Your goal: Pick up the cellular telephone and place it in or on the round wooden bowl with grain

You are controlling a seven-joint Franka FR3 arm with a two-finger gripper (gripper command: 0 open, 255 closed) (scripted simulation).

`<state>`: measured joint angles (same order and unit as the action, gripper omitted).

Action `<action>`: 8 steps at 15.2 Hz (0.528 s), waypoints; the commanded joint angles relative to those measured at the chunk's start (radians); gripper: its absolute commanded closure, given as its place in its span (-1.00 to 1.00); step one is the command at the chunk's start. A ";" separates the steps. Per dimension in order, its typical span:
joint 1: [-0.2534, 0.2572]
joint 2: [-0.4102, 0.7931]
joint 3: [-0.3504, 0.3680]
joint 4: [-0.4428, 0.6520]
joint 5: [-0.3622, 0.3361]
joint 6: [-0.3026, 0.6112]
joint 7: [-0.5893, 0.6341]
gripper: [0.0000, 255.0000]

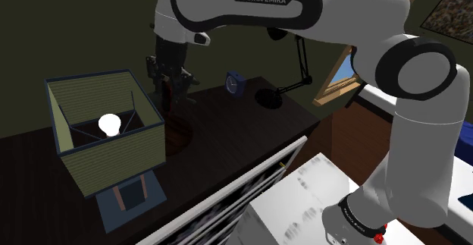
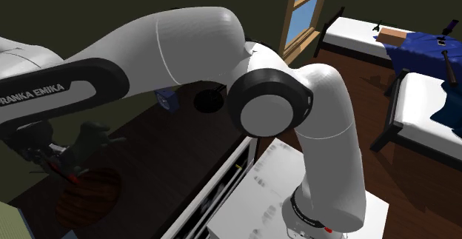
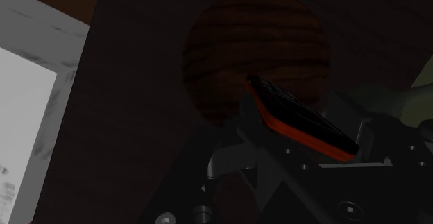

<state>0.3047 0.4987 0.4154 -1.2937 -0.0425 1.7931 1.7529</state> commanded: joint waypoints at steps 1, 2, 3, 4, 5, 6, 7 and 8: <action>0.009 0.015 -0.001 0.000 -0.006 0.016 0.009 1.00; 0.008 0.015 -0.001 -0.014 -0.006 0.029 0.008 1.00; 0.007 0.015 -0.002 -0.026 -0.006 0.042 0.007 1.00; 0.006 0.016 -0.002 -0.039 -0.006 0.055 0.006 1.00; 0.005 0.017 -0.002 -0.051 -0.006 0.068 0.006 1.00; 0.004 0.018 -0.003 -0.063 -0.007 0.081 0.005 1.00; 0.003 0.020 -0.003 -0.074 -0.007 0.093 0.004 1.00; 0.003 0.021 -0.004 -0.085 -0.008 0.106 0.003 1.00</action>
<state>0.3093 0.5215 0.4116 -1.3639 -0.0506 1.8851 1.7574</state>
